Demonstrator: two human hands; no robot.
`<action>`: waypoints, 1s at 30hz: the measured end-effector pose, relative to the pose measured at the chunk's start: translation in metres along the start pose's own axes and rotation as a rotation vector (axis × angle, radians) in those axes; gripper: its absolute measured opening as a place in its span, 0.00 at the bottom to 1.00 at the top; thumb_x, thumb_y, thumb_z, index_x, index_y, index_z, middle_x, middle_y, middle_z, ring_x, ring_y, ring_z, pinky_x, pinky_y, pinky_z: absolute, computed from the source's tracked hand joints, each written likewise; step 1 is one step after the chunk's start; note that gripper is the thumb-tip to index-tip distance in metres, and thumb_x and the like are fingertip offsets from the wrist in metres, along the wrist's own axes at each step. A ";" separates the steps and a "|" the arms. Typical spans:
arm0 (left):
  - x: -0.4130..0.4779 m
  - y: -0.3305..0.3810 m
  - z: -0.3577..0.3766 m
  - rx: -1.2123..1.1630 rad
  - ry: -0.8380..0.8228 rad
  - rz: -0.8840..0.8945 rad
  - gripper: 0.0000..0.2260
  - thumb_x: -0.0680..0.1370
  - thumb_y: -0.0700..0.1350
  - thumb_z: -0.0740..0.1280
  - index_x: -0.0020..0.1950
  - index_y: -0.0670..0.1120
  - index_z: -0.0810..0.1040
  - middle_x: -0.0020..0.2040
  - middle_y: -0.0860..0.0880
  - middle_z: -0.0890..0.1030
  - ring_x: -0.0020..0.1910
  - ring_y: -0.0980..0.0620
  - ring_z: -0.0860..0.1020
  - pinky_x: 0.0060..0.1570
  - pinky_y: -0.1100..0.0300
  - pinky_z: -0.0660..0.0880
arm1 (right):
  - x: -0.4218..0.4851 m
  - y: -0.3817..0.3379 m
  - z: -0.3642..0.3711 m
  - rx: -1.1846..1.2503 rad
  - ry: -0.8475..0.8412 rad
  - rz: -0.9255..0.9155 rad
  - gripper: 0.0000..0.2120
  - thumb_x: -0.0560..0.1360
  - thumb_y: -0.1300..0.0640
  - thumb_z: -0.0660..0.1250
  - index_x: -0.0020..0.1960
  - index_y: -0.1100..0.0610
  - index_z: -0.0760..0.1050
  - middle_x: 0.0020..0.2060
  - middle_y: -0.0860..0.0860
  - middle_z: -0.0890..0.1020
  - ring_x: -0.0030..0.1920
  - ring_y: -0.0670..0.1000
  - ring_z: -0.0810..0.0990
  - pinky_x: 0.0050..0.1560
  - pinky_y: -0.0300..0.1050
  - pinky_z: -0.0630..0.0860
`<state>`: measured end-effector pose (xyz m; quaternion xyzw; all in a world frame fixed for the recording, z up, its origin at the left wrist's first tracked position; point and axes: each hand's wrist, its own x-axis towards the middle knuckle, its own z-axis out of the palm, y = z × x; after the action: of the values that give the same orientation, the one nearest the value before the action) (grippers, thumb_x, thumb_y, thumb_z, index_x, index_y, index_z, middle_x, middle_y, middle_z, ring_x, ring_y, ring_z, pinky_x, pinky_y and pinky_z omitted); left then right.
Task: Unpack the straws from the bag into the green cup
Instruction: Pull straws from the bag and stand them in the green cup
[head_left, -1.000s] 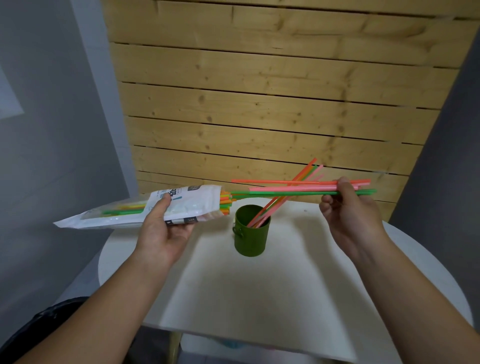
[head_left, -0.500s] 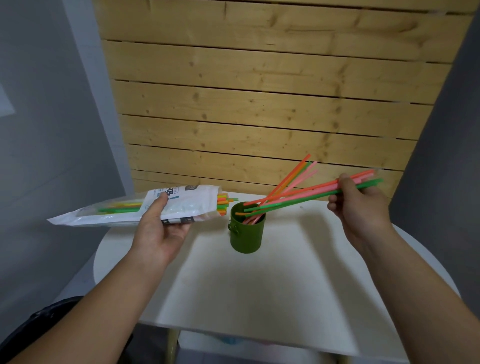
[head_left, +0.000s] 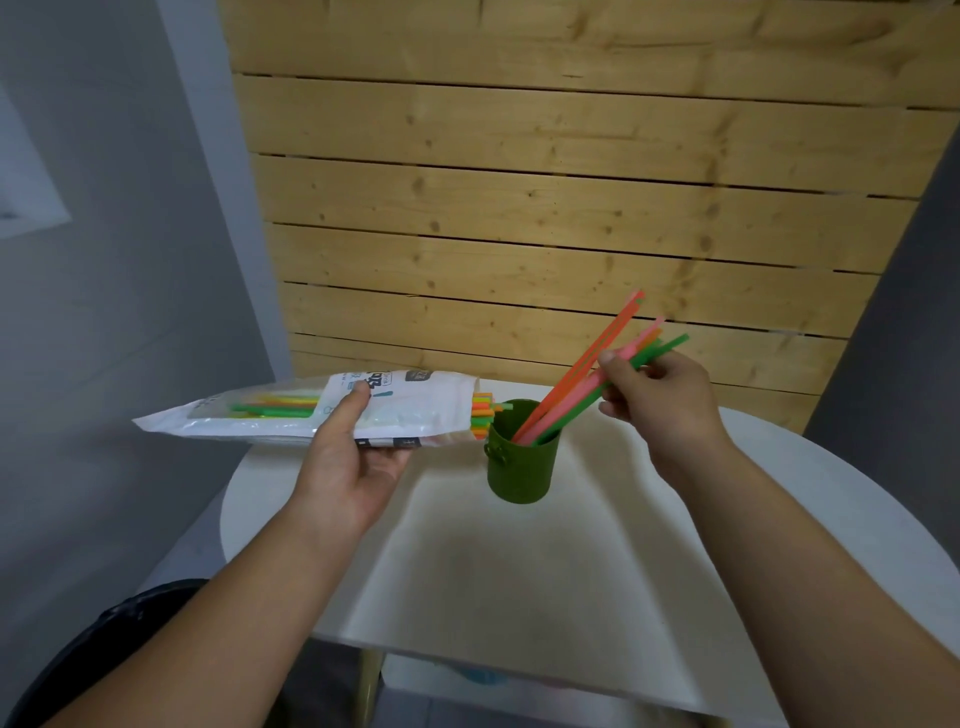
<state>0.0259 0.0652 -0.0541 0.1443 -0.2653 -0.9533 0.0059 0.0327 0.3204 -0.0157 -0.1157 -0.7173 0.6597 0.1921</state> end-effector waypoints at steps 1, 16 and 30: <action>0.000 0.001 0.000 0.003 -0.001 0.001 0.16 0.78 0.39 0.71 0.64 0.44 0.76 0.52 0.43 0.87 0.50 0.44 0.86 0.46 0.43 0.84 | 0.001 0.003 0.002 0.025 0.007 0.023 0.08 0.76 0.58 0.72 0.50 0.63 0.79 0.37 0.56 0.78 0.36 0.51 0.80 0.42 0.44 0.82; -0.008 0.000 0.008 -0.002 -0.052 -0.002 0.18 0.77 0.39 0.72 0.67 0.45 0.75 0.55 0.42 0.87 0.51 0.43 0.86 0.44 0.44 0.84 | -0.040 0.013 0.021 -0.101 -0.116 0.282 0.16 0.79 0.48 0.66 0.49 0.62 0.79 0.40 0.56 0.80 0.39 0.53 0.78 0.40 0.49 0.77; -0.024 -0.003 0.014 0.094 -0.115 -0.019 0.09 0.78 0.39 0.70 0.58 0.45 0.78 0.50 0.43 0.88 0.50 0.45 0.87 0.52 0.43 0.82 | -0.054 -0.001 0.034 0.231 -0.350 0.355 0.04 0.77 0.62 0.70 0.48 0.61 0.83 0.32 0.55 0.81 0.31 0.46 0.79 0.31 0.37 0.77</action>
<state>0.0450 0.0769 -0.0379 0.0920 -0.3083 -0.9465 -0.0253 0.0665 0.2667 -0.0232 -0.1013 -0.6281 0.7704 -0.0414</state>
